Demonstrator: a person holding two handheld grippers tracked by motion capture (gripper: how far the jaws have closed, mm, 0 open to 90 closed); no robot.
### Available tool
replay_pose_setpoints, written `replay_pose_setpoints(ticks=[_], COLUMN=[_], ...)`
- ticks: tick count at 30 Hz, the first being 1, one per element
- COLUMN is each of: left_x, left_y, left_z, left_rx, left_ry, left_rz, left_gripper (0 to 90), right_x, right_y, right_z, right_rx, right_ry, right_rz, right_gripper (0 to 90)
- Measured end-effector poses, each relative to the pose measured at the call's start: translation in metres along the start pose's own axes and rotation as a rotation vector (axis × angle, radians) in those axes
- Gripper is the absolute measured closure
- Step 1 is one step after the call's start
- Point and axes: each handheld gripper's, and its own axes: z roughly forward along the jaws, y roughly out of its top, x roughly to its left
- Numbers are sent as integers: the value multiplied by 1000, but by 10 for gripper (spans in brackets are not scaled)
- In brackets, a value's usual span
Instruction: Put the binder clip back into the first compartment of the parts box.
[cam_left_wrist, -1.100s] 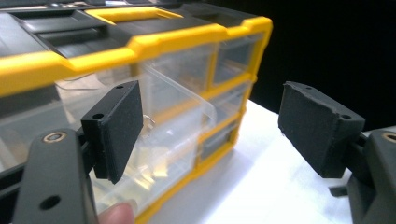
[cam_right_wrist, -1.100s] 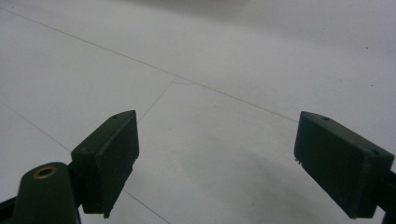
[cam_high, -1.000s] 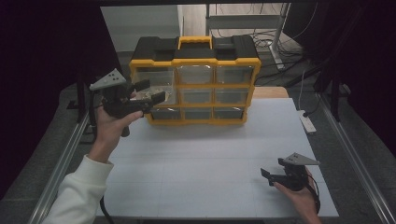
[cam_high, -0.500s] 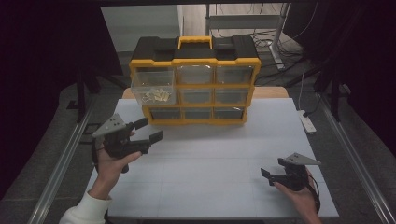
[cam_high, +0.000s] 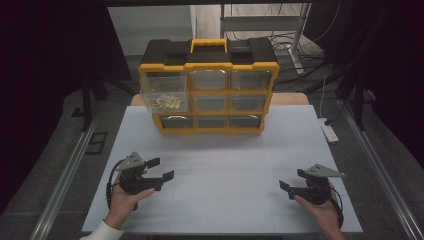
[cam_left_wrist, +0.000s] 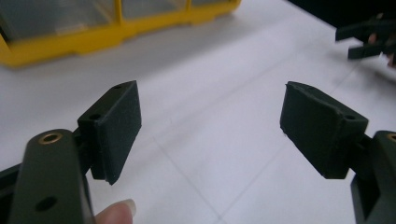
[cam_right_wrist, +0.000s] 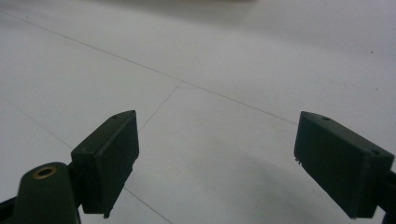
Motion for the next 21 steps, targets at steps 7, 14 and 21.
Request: replay_pose_setpoints(ticks=[7,14,21], left_x=[2,3,3], left_y=[-8,-8,-8], left_z=[4,3,4], left_rx=[19,14,18], left_ry=[2,4,1], left_rz=[-9,-10,-7], left_gripper=[213,213,214], right_x=[1,1,1], right_y=[0,0,0], right_z=[0,1,0], right_rx=[-7,-8,-8], right_ry=[2,4,3], right_rz=[-11,-21,-20], right_gripper=[143,143,143])
